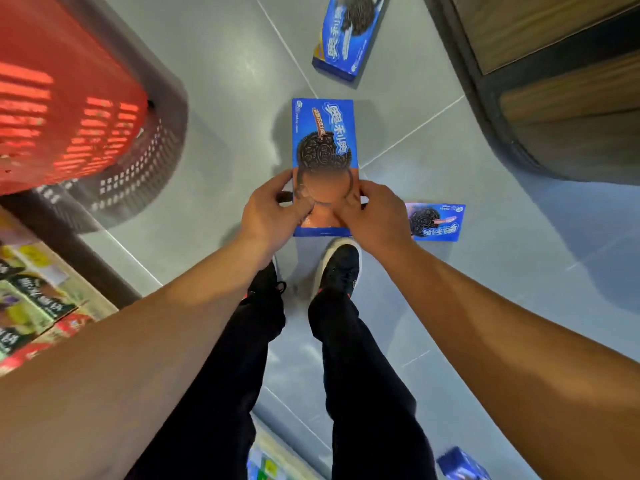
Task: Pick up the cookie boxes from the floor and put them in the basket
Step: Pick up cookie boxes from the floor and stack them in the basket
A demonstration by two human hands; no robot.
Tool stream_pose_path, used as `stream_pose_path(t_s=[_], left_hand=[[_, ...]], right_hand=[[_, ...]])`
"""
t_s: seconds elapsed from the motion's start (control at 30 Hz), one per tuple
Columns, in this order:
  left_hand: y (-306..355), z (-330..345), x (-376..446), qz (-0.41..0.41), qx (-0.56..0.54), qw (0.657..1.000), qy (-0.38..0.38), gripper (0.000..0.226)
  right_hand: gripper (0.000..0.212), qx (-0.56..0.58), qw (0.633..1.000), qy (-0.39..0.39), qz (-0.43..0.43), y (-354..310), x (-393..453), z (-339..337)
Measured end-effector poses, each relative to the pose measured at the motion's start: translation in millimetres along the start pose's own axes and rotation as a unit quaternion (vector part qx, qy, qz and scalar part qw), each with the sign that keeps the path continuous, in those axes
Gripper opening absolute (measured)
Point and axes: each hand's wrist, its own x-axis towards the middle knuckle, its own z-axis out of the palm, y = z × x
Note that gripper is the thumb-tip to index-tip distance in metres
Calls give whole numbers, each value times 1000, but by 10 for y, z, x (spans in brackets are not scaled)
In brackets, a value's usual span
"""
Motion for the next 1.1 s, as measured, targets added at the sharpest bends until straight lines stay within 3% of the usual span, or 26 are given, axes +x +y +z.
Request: stream_pose_path(t_s=[0.23, 0.37, 0.43, 0.5, 0.63, 0.77, 0.9, 1.0, 1.1], left_hand=[[1293, -584, -1504, -22, -87, 996, -30, 41], [1924, -920, -2282, 20, -107, 993, -41, 44], [2222, -1062, -2700, 50, -123, 990, -37, 44], [2450, -1157, -3032, 73, -128, 989, -31, 48], [2782, -1303, -3628, 108, -147, 983, -13, 47], [3043, -1525, -4087, 148, -111, 982, 26, 63], [3379, -1840, -4548, 269, 12, 958, 100, 67], [3472, -2059, -4769, 355, 137, 911, 162, 84], [3445, -2261, -4876, 393, 324, 824, 247, 91]], right_hand=[[39, 106, 994, 11, 5, -1053, -1194, -1095], [29, 191, 979, -51, 54, -1653, -1817, -1690], [33, 234, 967, -70, 65, -1964, -2152, -1992], [37, 256, 963, -65, 55, -2215, -2419, -2241], [26, 259, 965, -53, -5, -2562, -2887, -2704], [34, 148, 984, 3, -100, -2777, -3181, -3089], [53, -16, 974, 48, -223, -2976, -3428, -3505], [59, -136, 945, 35, -296, -3112, -3553, -3678], [63, -226, 907, 18, -355, -3287, -3650, -3701]])
